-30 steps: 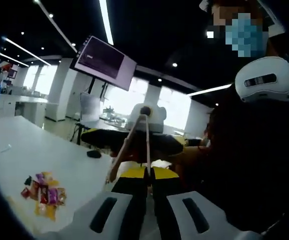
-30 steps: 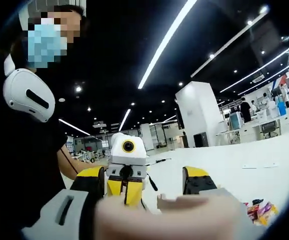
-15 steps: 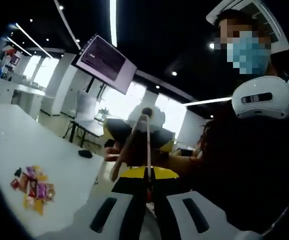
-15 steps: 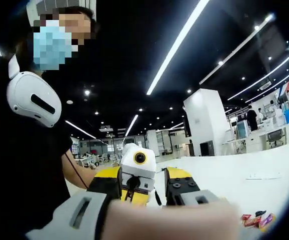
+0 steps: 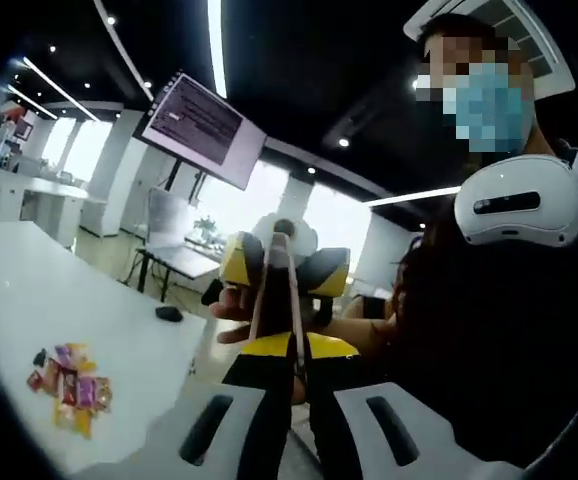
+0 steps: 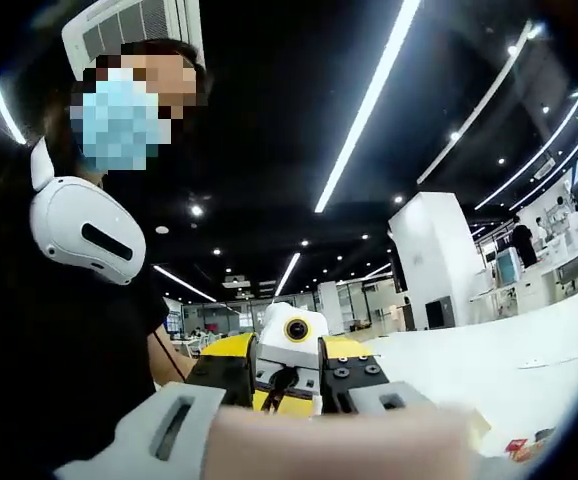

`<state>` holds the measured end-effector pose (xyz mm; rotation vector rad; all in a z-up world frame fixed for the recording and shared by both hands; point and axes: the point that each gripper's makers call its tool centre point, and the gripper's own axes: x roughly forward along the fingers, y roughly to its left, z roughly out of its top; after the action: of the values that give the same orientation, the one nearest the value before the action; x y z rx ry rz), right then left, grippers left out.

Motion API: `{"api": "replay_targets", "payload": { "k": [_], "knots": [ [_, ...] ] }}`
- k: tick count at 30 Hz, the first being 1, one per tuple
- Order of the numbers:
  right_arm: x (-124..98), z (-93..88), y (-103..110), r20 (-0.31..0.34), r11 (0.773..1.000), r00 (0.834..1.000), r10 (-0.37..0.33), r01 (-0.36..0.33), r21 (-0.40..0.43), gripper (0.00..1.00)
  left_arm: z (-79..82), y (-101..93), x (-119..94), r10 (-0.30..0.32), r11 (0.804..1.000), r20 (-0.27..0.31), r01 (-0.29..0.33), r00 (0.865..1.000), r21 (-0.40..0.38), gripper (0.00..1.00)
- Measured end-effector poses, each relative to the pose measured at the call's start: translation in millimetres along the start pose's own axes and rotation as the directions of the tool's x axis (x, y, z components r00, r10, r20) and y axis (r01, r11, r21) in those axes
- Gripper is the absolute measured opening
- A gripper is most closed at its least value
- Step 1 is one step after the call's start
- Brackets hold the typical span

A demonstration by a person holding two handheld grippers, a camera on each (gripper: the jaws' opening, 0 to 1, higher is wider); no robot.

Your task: Place the target food into the container with the food tongs after gripping and lifting it, then release it inside without dropping or visibly crushing the food.

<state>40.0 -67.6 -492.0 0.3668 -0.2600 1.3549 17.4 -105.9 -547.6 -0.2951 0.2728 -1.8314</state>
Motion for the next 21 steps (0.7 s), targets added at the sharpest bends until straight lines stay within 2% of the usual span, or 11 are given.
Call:
{"api": "replay_targets", "payload": {
  "k": [5, 9, 11, 16, 18, 20, 21],
  "knots": [
    [1, 2.3, 2, 0.021, 1.000, 1.000, -0.016, 0.017, -0.011, 0.23, 2.4, -0.7, -1, 0.008, 1.000, 0.021, -0.007, 1.000, -0.017, 0.00],
    [2, 14.5, 4, 0.102, 0.998, 0.995, -0.019, 0.024, -0.054, 0.23, 10.7, -3.4, -4, 0.011, 1.000, 0.043, -0.011, 0.999, -0.008, 0.00],
    [3, 11.7, 5, 0.082, 0.999, 0.997, -0.013, 0.017, -0.049, 0.22, 9.2, -3.7, -3, 0.015, 1.000, 0.030, -0.015, 0.999, 0.004, 0.00],
    [4, 12.1, 8, 0.076, 0.999, 0.997, -0.005, 0.009, -0.044, 0.22, 8.7, -7.3, -4, 0.013, 1.000, 0.043, -0.012, 0.999, -0.005, 0.00],
    [6, 12.1, 6, 0.067, 0.999, 0.998, -0.015, 0.017, -0.030, 0.23, 9.3, -7.4, -5, 0.014, 1.000, 0.043, -0.014, 0.999, -0.006, 0.00],
    [6, 14.4, 1, 0.068, 0.997, 0.996, -0.056, 0.059, -0.054, 0.25, 11.9, -6.8, -6, 0.021, 1.000, 0.053, -0.021, 0.998, 0.000, 0.00],
    [8, 15.2, 3, 0.071, 0.997, 0.996, -0.048, 0.052, -0.058, 0.25, 13.1, -6.9, -7, 0.020, 1.000, 0.055, -0.020, 0.998, 0.002, 0.00]
  ]
}}
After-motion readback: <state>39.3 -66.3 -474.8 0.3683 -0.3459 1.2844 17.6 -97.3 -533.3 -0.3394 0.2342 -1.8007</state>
